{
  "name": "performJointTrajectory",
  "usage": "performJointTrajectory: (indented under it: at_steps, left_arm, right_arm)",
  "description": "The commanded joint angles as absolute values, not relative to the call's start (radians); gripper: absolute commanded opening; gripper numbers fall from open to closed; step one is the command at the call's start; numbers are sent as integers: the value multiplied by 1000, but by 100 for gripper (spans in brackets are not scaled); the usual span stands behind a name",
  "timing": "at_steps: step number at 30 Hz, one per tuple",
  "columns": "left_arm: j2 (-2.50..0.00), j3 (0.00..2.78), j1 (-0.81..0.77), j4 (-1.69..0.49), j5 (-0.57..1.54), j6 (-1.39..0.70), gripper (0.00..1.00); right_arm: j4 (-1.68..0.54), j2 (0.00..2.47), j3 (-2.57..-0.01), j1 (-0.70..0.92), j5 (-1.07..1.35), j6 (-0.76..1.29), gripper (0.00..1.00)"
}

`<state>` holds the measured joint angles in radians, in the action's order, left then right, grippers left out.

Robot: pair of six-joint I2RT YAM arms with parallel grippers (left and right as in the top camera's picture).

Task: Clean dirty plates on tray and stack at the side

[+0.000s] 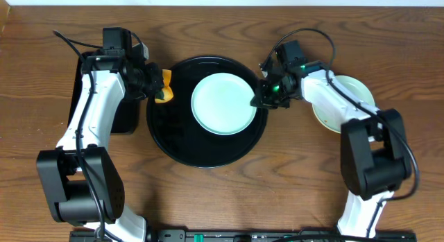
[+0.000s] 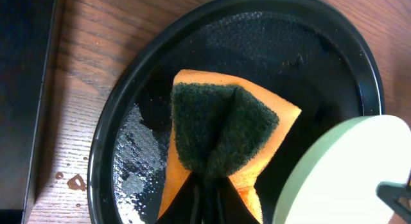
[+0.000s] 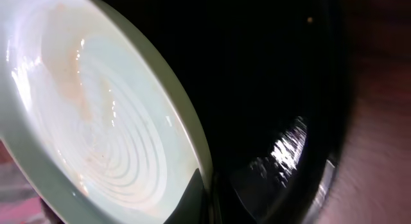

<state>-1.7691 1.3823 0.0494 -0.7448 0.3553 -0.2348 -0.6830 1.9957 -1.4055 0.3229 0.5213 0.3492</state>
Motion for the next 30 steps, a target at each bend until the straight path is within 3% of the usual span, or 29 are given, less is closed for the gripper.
performJointTrajectory:
  at_steps: [1, 12, 30]
  left_arm:
    - [-1777, 1386, 48, -748, 347, -218, 7]
    - [-1777, 1385, 48, -748, 346, -218, 7]
    - [-1777, 1385, 48, -748, 346, -218, 8]
  right_arm:
    - [-694, 1913, -1405, 318, 407, 320, 1]
    - [-700, 1779, -1405, 385, 31, 325, 1]
    - [-699, 1764, -1405, 649, -476, 352, 1]
